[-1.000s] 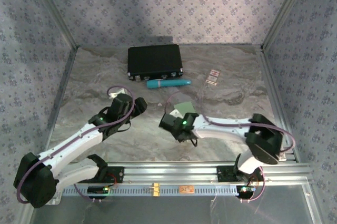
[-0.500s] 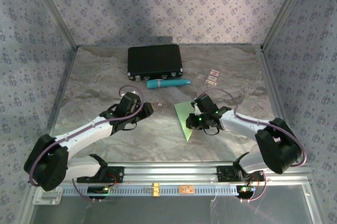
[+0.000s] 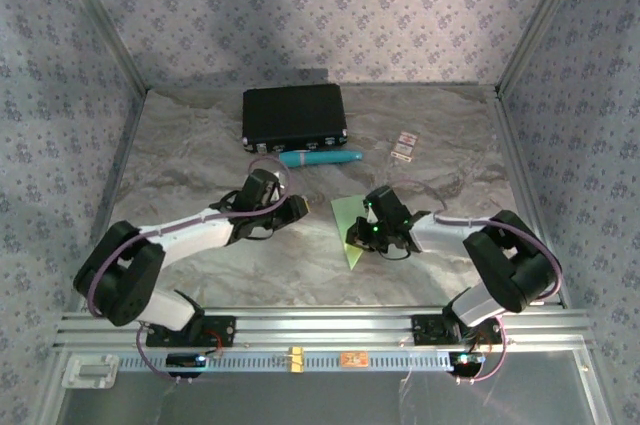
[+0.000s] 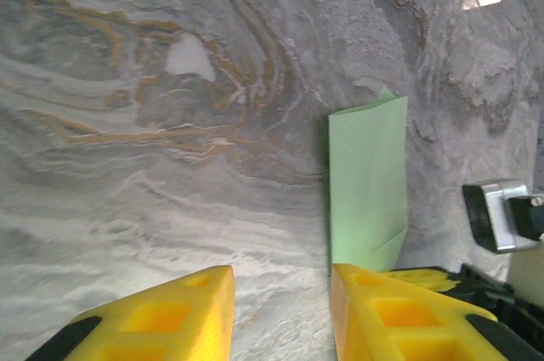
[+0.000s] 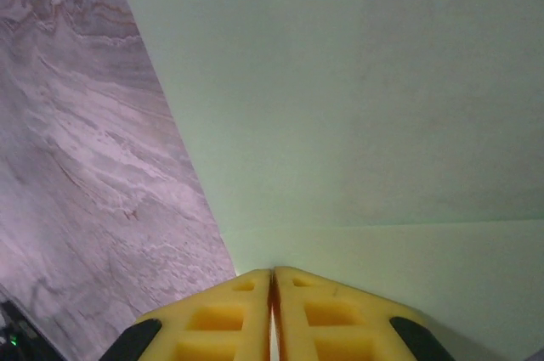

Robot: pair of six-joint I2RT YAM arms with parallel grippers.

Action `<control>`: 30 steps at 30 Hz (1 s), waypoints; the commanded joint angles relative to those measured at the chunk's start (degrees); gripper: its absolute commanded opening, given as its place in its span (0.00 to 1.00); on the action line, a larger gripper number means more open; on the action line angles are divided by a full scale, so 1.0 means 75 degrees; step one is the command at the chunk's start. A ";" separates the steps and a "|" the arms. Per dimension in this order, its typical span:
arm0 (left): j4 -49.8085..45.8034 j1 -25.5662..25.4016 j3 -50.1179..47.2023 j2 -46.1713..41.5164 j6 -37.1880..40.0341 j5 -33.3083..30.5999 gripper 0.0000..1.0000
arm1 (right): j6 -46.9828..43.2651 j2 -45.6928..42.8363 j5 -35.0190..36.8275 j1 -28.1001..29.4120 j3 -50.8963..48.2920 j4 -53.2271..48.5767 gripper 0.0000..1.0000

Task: Fold a paper plane with a square sheet of paper (pick it up from the middle)
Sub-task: Turn over the paper at the center of the table, then fold the wing for the fifth time at the center of the table.

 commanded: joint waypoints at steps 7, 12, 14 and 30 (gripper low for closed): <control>0.0688 -0.0555 0.1475 0.1447 -0.0058 0.1016 0.25 | 0.2118 -0.1241 0.0936 0.0677 -0.0645 0.0856 0.20; 0.0695 -0.0770 0.2065 0.2193 -0.0124 0.1241 0.22 | 0.1291 -0.2523 0.1247 0.0135 -0.0602 -0.0822 0.22; 0.0709 -0.0827 0.2302 0.2496 -0.0165 0.1409 0.21 | 0.1065 -0.2945 0.1190 -0.0280 -0.0805 -0.1243 0.22; 0.0284 -0.0969 0.2824 0.3935 -0.0223 0.1707 0.15 | -0.0020 -0.3157 -0.0291 -0.1611 -0.1241 -0.1195 0.30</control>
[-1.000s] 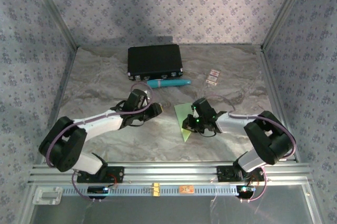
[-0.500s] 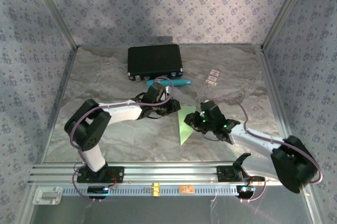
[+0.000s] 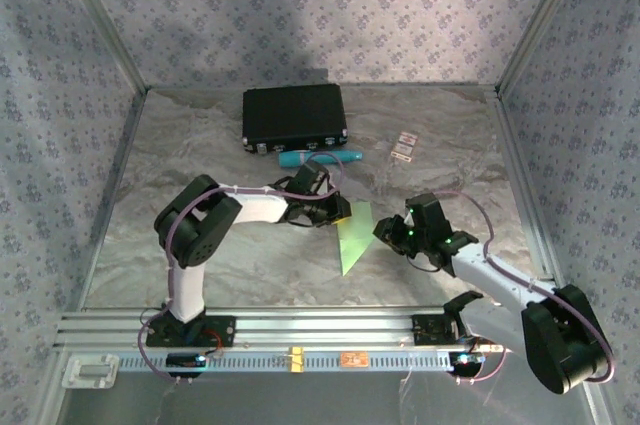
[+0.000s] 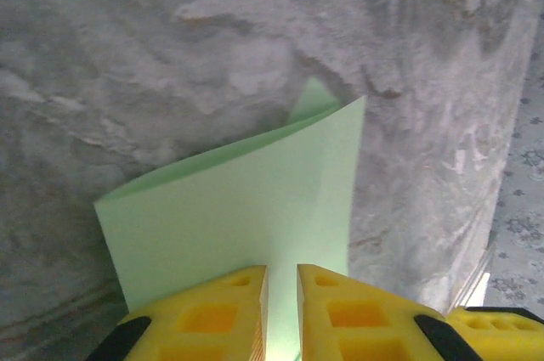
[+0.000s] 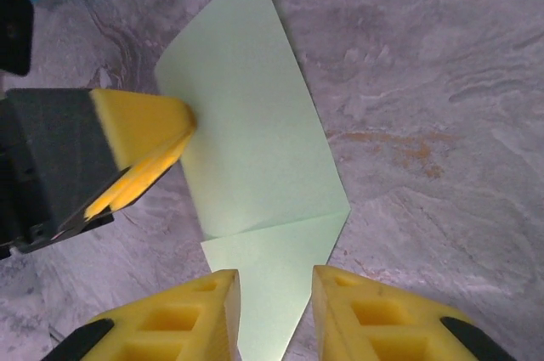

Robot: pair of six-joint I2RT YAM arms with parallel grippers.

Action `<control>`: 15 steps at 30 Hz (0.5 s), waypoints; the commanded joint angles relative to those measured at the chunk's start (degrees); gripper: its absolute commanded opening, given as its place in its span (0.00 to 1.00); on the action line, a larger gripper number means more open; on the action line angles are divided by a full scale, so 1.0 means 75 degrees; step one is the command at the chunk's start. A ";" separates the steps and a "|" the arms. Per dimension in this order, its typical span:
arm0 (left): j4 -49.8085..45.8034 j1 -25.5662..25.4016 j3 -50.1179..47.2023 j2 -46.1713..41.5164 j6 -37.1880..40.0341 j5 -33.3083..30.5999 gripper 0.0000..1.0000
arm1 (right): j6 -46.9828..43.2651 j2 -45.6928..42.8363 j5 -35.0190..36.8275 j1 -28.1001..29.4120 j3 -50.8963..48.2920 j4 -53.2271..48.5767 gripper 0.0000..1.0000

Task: Fold a paper plane with a square sheet of paper (pick it up from the middle)
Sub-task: Fold the wing for the fifth time at the center of the table.

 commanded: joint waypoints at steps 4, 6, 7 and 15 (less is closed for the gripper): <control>-0.0202 -0.0019 -0.0161 0.0285 0.0052 0.0172 0.14 | -0.0495 0.0881 -0.1024 -0.0165 0.0113 0.0479 0.31; -0.0094 0.0005 -0.0345 0.0294 0.0031 0.0161 0.14 | -0.0561 0.1127 -0.1141 -0.0174 0.0209 0.0485 0.33; 0.0019 0.0036 -0.0449 0.0294 0.0000 0.0175 0.14 | -0.0586 0.1249 -0.1217 -0.0177 0.0242 0.0513 0.34; 0.1041 0.0162 -0.1133 0.0370 -0.0374 0.0418 0.14 | -0.0462 0.1806 -0.1340 -0.0189 0.0303 0.0812 0.35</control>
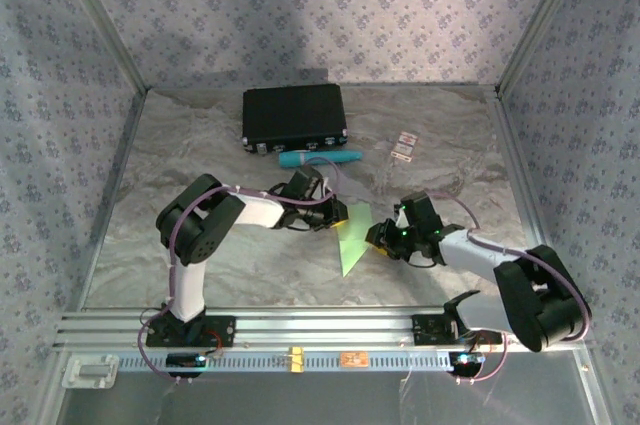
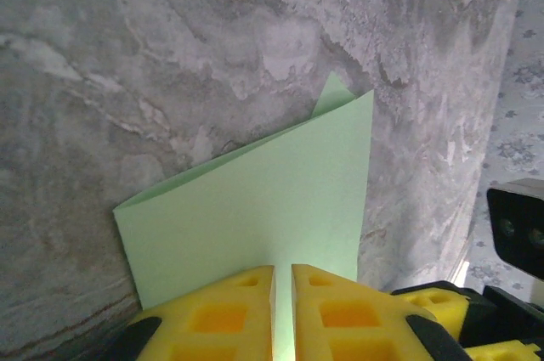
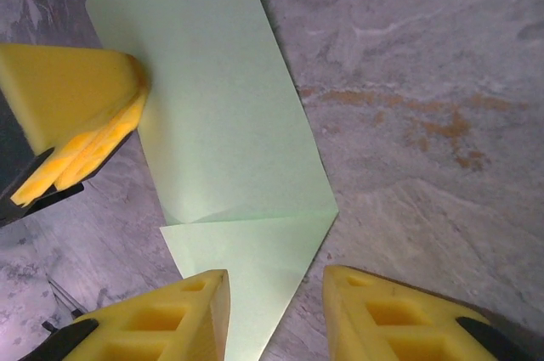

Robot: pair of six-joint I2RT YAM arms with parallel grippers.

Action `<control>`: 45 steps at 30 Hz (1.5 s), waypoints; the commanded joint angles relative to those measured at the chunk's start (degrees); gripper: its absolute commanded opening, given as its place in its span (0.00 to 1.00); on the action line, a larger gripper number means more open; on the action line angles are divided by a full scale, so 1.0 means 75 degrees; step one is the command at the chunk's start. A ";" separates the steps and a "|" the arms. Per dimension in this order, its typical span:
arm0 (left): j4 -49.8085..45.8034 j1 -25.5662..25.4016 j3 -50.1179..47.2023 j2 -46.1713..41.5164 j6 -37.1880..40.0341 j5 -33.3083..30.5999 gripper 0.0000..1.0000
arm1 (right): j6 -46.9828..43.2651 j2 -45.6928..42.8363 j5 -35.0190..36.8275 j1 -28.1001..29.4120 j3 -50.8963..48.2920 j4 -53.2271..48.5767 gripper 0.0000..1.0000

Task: Fold a paper plane with a square sheet of paper (pick it up from the middle)
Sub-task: Fold the wing for the fifth time at the center of the table.

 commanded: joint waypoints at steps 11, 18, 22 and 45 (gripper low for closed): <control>-0.0327 0.0035 -0.0487 0.0198 -0.0088 -0.0120 0.14 | 0.0182 0.0394 -0.0313 -0.0049 0.0188 0.0647 0.34; -0.0407 0.0024 -0.0500 0.0113 -0.0087 -0.0243 0.14 | 0.0479 -0.0129 0.0048 0.0131 0.0047 0.0116 0.35; -0.0409 0.0034 -0.0530 0.0080 -0.0109 -0.0311 0.13 | 0.0797 -0.0478 0.0416 0.0130 -0.0312 0.0078 0.36; -0.0424 0.0045 -0.0476 0.0081 -0.0125 -0.0309 0.13 | 0.1104 0.0774 -0.0216 0.0338 0.0242 0.1546 0.33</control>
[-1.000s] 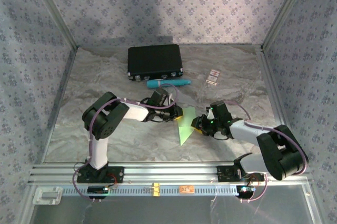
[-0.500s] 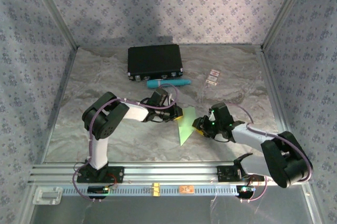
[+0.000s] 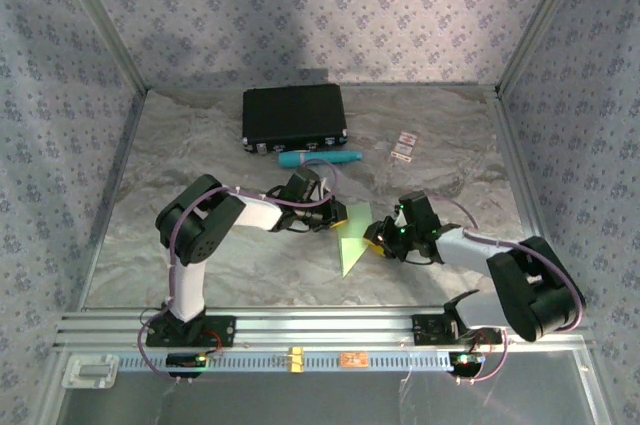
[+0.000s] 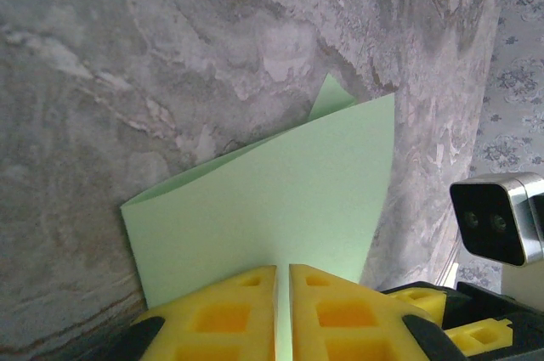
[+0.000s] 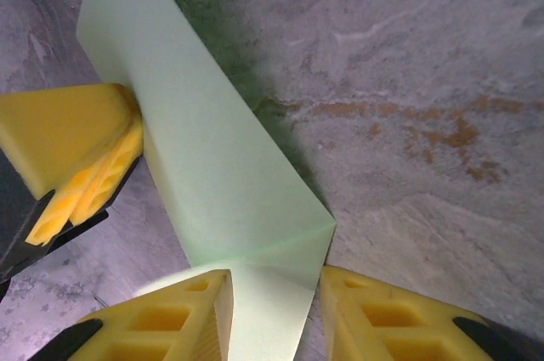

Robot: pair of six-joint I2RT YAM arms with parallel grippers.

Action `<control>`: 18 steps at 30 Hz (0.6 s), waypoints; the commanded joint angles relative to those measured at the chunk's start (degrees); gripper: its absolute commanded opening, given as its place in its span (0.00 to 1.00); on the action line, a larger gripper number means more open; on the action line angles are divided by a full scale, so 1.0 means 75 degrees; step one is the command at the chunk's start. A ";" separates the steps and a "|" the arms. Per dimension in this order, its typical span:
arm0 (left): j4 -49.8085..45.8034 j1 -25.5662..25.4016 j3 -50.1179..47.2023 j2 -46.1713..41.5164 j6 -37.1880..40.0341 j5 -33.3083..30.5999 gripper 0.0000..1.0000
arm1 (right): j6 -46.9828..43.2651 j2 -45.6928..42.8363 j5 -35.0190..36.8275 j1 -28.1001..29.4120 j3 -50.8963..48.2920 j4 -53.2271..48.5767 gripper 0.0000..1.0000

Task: Fold a paper plane with a square sheet of paper (pick it up from the middle)
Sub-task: Fold the wing for the fifth time at the center of the table.

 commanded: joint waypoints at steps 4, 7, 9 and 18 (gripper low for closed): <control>-0.0848 0.0009 -0.0271 0.0119 0.0004 -0.0306 0.13 | -0.0176 0.0342 -0.0063 0.0209 0.0295 0.0905 0.34; -0.0843 0.0006 -0.0275 0.0107 0.0000 -0.0306 0.13 | -0.0337 0.0310 -0.0078 0.0187 0.0319 0.0880 0.37; -0.0845 0.0007 -0.0276 0.0104 0.0006 -0.0299 0.13 | -0.0443 0.0257 -0.0064 0.0152 0.0324 0.0885 0.37; -0.0876 0.0000 -0.0268 0.0081 0.0017 -0.0293 0.13 | -0.1405 0.0241 -0.0194 -0.0194 0.0721 0.0430 0.40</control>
